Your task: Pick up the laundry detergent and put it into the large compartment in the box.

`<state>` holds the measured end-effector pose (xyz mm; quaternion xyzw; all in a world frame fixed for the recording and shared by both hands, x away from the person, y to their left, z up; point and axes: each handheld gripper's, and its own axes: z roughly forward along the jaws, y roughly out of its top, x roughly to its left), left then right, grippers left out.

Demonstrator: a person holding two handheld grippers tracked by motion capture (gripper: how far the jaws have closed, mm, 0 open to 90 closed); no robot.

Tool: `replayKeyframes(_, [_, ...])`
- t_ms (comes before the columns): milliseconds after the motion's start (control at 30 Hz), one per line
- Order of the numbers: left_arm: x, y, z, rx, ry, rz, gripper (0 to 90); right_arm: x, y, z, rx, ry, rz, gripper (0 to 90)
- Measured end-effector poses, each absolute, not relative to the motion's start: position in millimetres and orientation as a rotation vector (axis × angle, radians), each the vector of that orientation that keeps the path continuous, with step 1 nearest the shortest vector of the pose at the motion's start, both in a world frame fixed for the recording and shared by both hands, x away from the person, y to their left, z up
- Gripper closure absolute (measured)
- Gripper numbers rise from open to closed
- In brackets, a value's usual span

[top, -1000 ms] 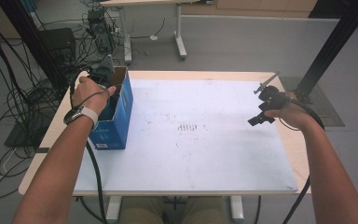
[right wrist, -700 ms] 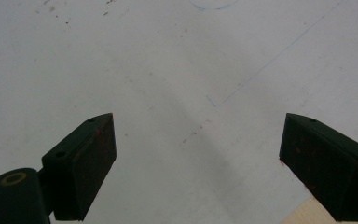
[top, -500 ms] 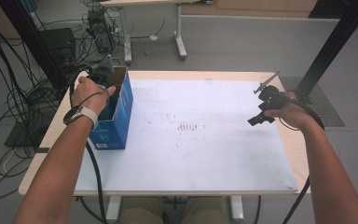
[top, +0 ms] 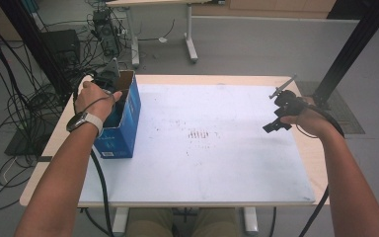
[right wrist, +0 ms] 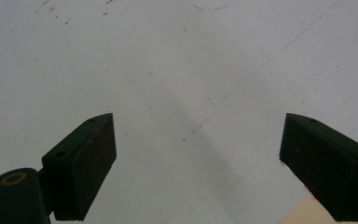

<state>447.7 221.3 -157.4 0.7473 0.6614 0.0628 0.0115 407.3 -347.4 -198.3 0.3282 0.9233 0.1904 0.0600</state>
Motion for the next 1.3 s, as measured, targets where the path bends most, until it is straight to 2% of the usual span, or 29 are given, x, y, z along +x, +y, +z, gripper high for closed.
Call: replayKeyframes(1300, [447.6, 221.7, -157.4, 2.340, 2.056, 0.197, 37.2, 408.7, -344.6, -197.5, 0.985, 2.798, 0.575, 10.7])
